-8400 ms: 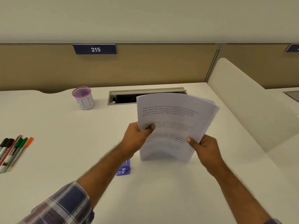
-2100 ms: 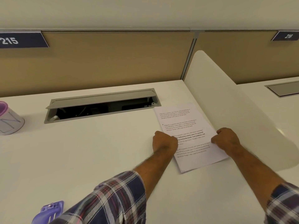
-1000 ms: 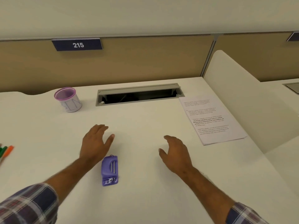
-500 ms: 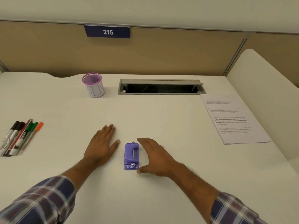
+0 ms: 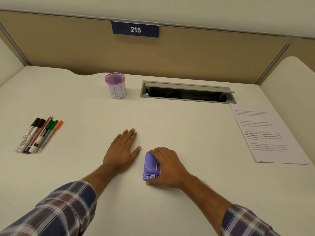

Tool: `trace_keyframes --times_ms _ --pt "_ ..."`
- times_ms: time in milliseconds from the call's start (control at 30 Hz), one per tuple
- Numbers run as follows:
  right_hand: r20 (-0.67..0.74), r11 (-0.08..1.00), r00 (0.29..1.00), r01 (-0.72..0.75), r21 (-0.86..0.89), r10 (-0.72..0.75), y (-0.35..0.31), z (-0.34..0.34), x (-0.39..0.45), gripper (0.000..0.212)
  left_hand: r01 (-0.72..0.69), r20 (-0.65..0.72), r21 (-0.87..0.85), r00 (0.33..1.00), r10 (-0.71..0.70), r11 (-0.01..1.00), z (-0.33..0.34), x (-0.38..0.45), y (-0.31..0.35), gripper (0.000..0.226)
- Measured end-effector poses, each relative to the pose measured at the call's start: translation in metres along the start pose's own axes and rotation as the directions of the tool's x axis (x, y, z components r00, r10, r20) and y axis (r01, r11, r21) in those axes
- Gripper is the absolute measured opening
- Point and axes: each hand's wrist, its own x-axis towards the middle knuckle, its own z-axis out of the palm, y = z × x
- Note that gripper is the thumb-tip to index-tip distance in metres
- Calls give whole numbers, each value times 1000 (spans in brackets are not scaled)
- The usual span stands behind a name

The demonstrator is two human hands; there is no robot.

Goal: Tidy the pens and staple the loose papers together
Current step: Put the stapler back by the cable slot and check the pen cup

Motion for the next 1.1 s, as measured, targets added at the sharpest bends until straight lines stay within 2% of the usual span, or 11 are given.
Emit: trace_keyframes --times_ms 100,200,433,600,700,767,867,967,1100 --pt "-37 998 999 -34 43 36 5 0 2 79 5 5 18 1000 -5 1000 0 0 0 78" --pt "-167 989 977 -115 95 130 14 -5 7 75 -1 21 35 1000 0 999 -2 5 -1 81" --pt "-307 913 863 -350 211 402 40 -30 30 78 7 58 72 998 -11 997 -6 42 -1 83" --pt "-361 869 793 -419 261 491 55 -42 47 68 -6 45 76 999 2 997 -6 55 1 79" --pt "-337 881 815 -415 229 471 55 -41 52 67 -11 44 74 999 8 997 -5 54 0 80" --pt "-298 905 854 -408 121 425 51 -38 53 75 -11 39 70 999 8 997 -4 54 -1 80" --pt "-308 929 885 -369 -6 350 49 -30 54 75 -16 31 67 999 13 998 -4 55 0 81" --pt "-357 908 839 -414 68 410 47 -29 63 78 -25 20 61 1000 24 998 -4 54 0 80" --pt "-431 835 723 -526 165 540 53 -41 89 76 -34 11 54 999 33 998 -4 53 1 75"
